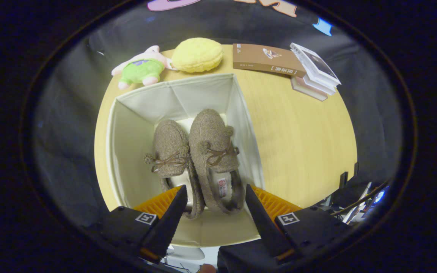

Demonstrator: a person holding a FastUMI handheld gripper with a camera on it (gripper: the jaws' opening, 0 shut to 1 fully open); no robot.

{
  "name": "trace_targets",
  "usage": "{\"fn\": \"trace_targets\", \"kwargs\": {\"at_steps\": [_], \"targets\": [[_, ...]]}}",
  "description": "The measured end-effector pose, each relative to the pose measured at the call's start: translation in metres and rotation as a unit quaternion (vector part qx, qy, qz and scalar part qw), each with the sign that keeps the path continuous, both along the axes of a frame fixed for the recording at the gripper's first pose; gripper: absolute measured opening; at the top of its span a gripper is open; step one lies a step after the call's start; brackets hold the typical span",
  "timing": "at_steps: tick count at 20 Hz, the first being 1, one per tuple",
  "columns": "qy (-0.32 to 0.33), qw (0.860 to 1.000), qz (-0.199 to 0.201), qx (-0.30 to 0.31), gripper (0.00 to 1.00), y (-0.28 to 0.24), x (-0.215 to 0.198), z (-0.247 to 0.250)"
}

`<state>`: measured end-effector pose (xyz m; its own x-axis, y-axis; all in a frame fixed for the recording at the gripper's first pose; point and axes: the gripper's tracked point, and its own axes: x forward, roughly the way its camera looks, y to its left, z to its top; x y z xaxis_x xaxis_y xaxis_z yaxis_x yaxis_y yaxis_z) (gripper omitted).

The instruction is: Open the storage box then place both shoes into the box .Put the left shoe in first, then the right shoe, with the right side of both shoes facing outward in a uniform manner.

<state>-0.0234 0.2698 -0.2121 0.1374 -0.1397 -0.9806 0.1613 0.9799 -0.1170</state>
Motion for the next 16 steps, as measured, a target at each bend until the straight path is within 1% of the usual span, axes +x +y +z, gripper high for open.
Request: {"fn": "trace_targets", "kwargs": {"at_steps": [2,6,9,12,16], "targets": [[0.002,1.000,0.018,-0.024,0.99,-0.005,-0.007,0.010],[0.000,0.998,0.043,-0.038,1.00,0.005,-0.020,0.025],[-0.002,0.996,0.077,-0.049,0.99,0.020,-0.029,0.038],[-0.011,0.989,0.129,-0.068,0.99,0.040,-0.036,0.053],[-0.038,0.971,0.211,-0.101,0.99,0.076,-0.040,0.076]]}}
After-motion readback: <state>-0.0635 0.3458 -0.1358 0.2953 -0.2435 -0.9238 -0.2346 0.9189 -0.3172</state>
